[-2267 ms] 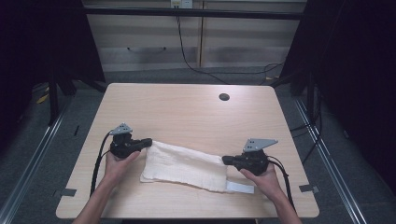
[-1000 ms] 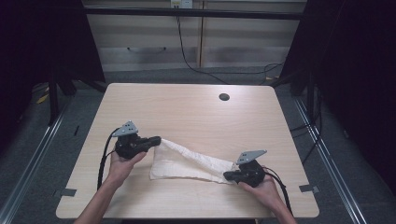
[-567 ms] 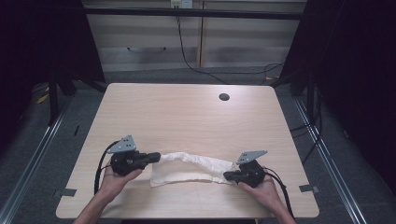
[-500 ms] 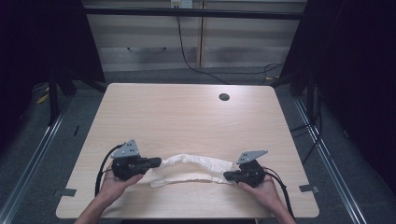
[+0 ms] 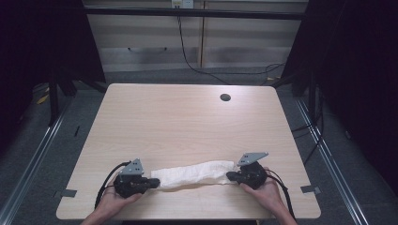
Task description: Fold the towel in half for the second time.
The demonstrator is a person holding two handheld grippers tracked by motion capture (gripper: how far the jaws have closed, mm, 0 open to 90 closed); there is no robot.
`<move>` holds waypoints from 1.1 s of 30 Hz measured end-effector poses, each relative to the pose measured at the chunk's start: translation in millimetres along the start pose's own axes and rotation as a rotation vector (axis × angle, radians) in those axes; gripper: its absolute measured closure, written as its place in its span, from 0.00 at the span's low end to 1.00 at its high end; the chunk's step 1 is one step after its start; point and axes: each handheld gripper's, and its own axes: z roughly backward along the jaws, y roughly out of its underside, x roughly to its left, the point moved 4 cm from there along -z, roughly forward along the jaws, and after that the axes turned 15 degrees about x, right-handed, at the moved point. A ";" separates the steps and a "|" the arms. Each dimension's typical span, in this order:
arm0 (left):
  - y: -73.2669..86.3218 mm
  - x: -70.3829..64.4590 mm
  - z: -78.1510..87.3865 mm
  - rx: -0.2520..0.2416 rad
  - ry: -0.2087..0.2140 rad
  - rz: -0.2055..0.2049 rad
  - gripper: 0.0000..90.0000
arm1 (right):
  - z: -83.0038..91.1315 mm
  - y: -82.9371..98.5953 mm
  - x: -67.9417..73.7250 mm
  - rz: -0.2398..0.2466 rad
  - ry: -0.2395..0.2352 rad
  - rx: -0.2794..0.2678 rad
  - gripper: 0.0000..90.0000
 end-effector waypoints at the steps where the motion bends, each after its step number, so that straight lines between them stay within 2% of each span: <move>1: 0.2 1.4 -0.3 0.000 -0.004 0.000 0.97 | 0.9 1.0 -0.6 0.002 0.009 0.000 0.99; 2: 0.0 2.0 -1.1 -0.012 -0.002 0.009 0.97 | 2.0 1.9 -1.1 0.006 0.013 0.003 0.99; 7: -0.5 1.6 -2.3 -0.014 -0.028 0.001 0.97 | 9.8 12.7 -2.2 -0.015 0.049 -0.010 0.99; 10: -1.0 2.8 -3.1 -0.017 -0.034 -0.004 0.97 | 14.1 20.9 -0.6 -0.029 0.042 -0.020 0.99; 13: -3.3 5.4 -4.9 -0.024 -0.031 0.007 0.97 | 13.1 24.6 1.4 -0.036 0.038 -0.027 0.99; 16: -7.2 11.8 -6.7 -0.025 -0.041 0.017 0.97 | 10.5 22.7 -1.1 -0.047 0.033 -0.033 0.99; 19: -11.2 21.1 -9.7 -0.052 -0.044 0.029 0.97 | 8.5 18.3 -9.0 -0.062 0.039 -0.037 0.99; 23: -17.3 30.1 -11.8 -0.047 -0.075 0.029 0.97 | 4.6 11.0 -19.2 -0.088 0.045 -0.053 0.99; 27: -20.6 43.1 -13.0 -0.066 -0.064 0.077 0.97 | 0.8 2.8 -28.0 -0.101 0.049 -0.057 0.99; 29: -22.2 47.3 -13.8 -0.070 -0.059 0.075 0.97 | -1.7 -2.0 -32.1 -0.114 0.051 -0.062 0.99; 31: -26.2 52.5 -14.7 -0.066 -0.090 0.059 0.97 | -3.1 -5.0 -35.4 -0.119 0.066 -0.068 0.99; 33: -27.3 57.2 -16.6 -0.087 -0.072 0.085 0.96 | -4.1 -7.3 -38.7 -0.127 0.070 -0.072 0.99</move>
